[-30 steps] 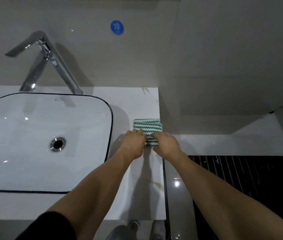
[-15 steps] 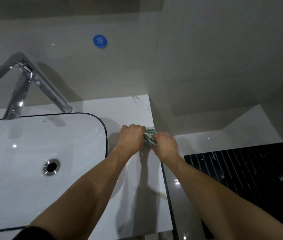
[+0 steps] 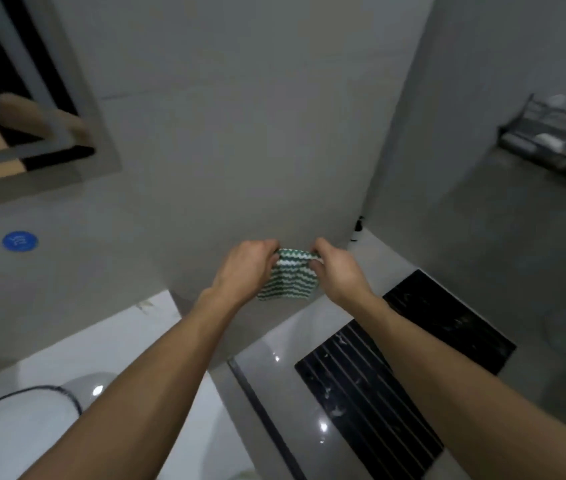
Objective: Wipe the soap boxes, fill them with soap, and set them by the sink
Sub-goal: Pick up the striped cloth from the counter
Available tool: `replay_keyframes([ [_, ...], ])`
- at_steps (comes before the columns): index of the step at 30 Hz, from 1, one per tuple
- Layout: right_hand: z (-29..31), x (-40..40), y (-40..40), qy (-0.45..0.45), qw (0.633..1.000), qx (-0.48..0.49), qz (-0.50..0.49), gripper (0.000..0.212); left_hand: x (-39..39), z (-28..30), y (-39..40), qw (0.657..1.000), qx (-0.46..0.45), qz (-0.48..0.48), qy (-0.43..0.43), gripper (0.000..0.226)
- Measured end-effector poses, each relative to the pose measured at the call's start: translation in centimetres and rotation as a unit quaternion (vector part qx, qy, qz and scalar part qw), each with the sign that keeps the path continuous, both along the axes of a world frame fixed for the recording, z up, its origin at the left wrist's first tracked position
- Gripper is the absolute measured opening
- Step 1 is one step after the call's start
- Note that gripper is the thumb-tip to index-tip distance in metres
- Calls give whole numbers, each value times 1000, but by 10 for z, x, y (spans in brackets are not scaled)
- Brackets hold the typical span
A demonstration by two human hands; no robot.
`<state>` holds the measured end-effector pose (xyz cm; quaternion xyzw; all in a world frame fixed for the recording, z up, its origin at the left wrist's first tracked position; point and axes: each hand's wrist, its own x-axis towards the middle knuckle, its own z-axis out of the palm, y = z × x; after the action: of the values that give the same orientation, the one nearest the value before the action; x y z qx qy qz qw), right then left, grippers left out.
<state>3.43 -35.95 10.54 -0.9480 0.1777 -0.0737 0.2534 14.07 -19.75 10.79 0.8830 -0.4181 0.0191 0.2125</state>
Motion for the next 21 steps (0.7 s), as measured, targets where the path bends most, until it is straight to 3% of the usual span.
replay_keyframes([
  [7,40,-66,-123,-62,996,-11,-64,16,-34,39,-127,990,-64,-122,-33,20],
  [21,78,-155,-312,-83,992,-36,-84,22,-99,92,-349,973,-87,-210,-33,17],
])
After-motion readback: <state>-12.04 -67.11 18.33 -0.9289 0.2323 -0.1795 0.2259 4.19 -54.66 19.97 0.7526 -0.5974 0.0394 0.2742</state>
